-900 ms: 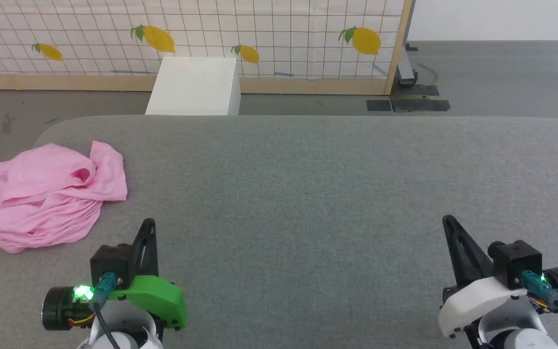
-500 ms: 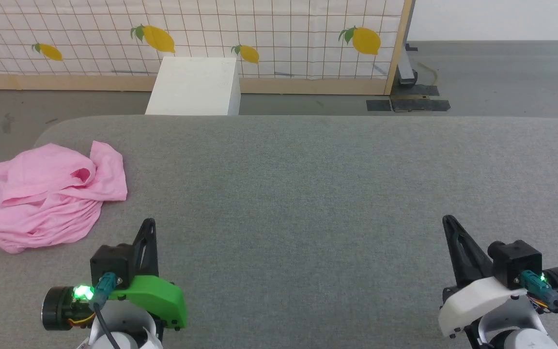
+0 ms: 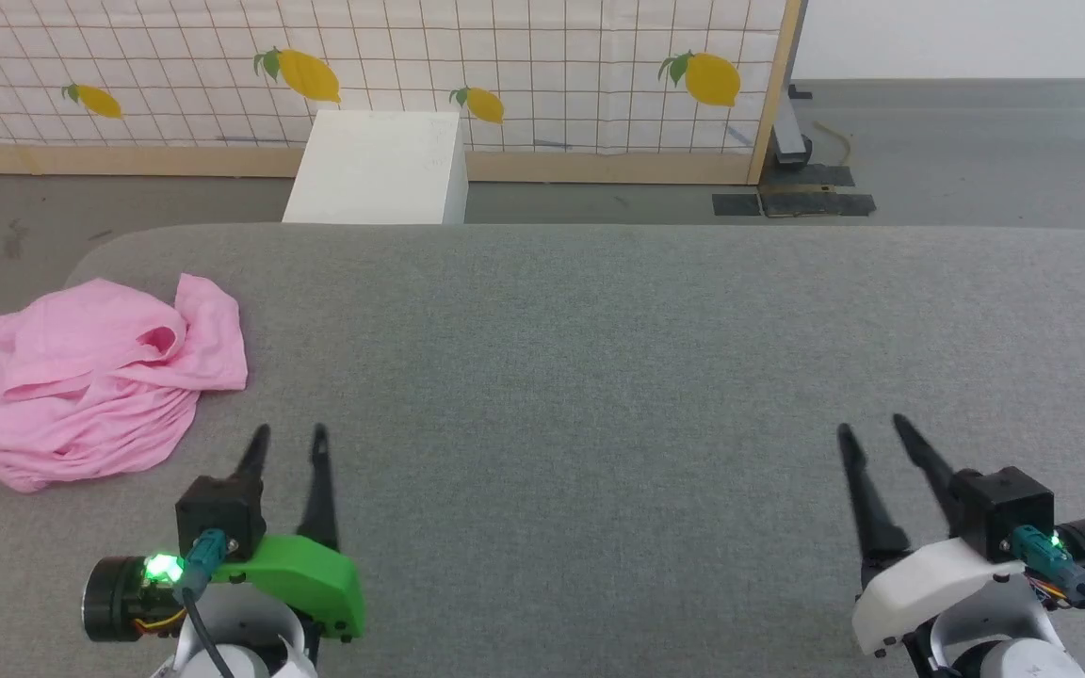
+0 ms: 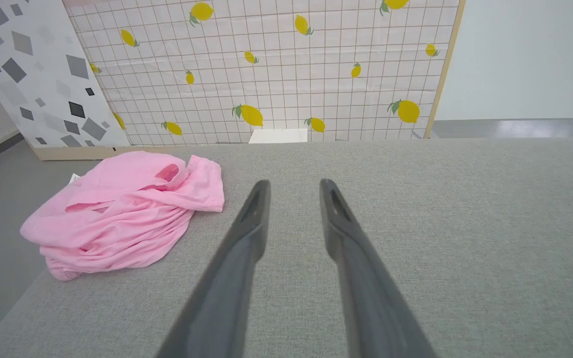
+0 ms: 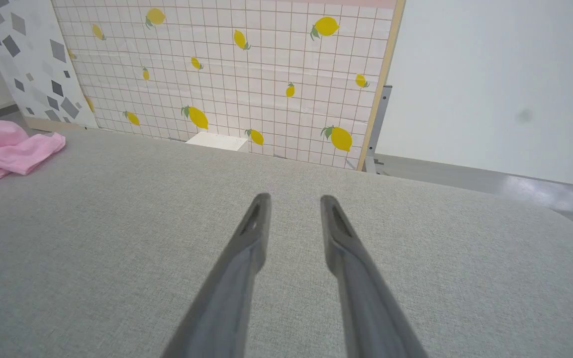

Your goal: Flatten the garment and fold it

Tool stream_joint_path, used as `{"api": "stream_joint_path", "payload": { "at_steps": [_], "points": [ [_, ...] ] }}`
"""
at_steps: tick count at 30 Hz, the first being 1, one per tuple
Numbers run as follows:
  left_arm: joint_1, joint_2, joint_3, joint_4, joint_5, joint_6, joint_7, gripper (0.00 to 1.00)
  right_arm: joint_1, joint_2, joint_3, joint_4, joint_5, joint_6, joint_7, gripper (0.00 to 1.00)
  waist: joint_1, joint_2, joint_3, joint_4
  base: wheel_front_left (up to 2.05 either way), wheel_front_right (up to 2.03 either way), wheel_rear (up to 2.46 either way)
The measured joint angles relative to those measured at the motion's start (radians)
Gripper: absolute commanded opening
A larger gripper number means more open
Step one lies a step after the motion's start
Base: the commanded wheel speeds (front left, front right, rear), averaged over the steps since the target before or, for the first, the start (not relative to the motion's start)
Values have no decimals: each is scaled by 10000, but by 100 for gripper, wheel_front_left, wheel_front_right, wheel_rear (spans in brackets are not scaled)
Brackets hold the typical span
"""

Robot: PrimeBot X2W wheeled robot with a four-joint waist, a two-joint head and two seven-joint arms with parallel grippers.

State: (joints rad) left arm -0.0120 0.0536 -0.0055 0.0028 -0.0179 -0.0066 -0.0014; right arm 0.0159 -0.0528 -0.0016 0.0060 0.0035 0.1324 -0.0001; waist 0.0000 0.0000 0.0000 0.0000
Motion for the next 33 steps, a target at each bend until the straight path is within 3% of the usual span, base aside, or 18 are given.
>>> {"api": "stream_joint_path", "payload": {
  "at_steps": [14,33],
  "points": [
    [-54,2,-334,397,-217,115,-282,100,0,0,-52,117,21,0,-226,100,0,0,-17,363,0,0,0],
    [-142,98,-437,662,-665,355,-725,100,-3,2,-27,222,61,0,-464,100,1,0,-49,1876,0,0,0]
  ]
}}
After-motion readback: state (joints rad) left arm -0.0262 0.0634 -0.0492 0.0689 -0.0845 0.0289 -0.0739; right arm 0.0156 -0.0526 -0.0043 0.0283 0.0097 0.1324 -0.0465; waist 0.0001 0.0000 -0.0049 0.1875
